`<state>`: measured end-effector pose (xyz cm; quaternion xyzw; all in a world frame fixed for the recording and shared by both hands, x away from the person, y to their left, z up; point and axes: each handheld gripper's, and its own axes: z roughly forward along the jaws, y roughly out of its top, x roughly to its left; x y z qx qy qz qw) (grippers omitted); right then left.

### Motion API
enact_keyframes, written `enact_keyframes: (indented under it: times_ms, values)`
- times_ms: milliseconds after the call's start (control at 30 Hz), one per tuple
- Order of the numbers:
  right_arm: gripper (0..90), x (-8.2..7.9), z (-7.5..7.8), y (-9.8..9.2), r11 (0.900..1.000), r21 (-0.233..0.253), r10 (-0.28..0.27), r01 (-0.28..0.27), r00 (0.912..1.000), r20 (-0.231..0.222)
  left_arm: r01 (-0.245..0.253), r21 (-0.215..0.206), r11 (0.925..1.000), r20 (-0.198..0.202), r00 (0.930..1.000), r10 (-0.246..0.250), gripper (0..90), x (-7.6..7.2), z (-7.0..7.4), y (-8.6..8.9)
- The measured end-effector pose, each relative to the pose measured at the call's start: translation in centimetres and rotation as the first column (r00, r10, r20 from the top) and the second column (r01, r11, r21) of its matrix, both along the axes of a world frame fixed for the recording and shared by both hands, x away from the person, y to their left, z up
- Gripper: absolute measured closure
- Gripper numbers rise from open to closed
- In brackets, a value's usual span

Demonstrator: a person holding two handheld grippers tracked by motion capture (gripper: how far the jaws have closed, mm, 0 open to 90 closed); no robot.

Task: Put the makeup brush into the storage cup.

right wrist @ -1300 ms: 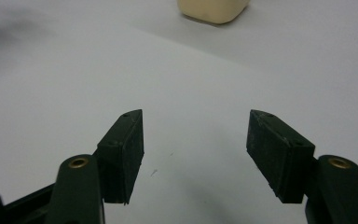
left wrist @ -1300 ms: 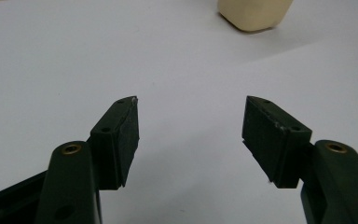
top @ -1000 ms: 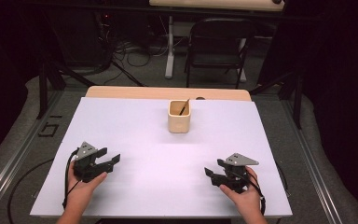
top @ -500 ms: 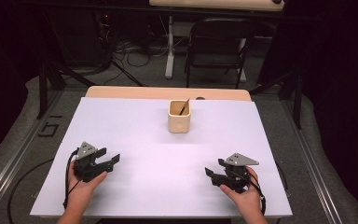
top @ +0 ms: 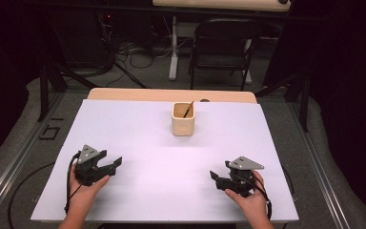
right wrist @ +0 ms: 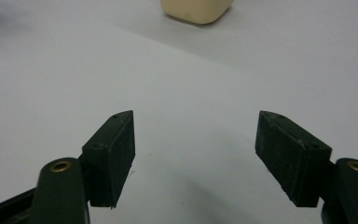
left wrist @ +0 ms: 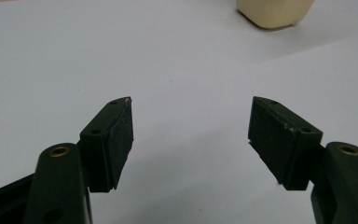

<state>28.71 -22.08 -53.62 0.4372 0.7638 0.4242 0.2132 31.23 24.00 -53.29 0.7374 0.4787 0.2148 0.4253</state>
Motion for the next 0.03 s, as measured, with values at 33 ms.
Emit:
enact_keyframes:
  times_ms: [33]
  values:
    - [28.4, 0.01, -0.01, -0.03, 1.000, 0.001, -0.001, 0.001, 1.0000, 0.001, -0.001, -0.001, 1.0000, -0.001, 1.0000, 0.001, 31.2, 0.01, 0.00, 0.05]
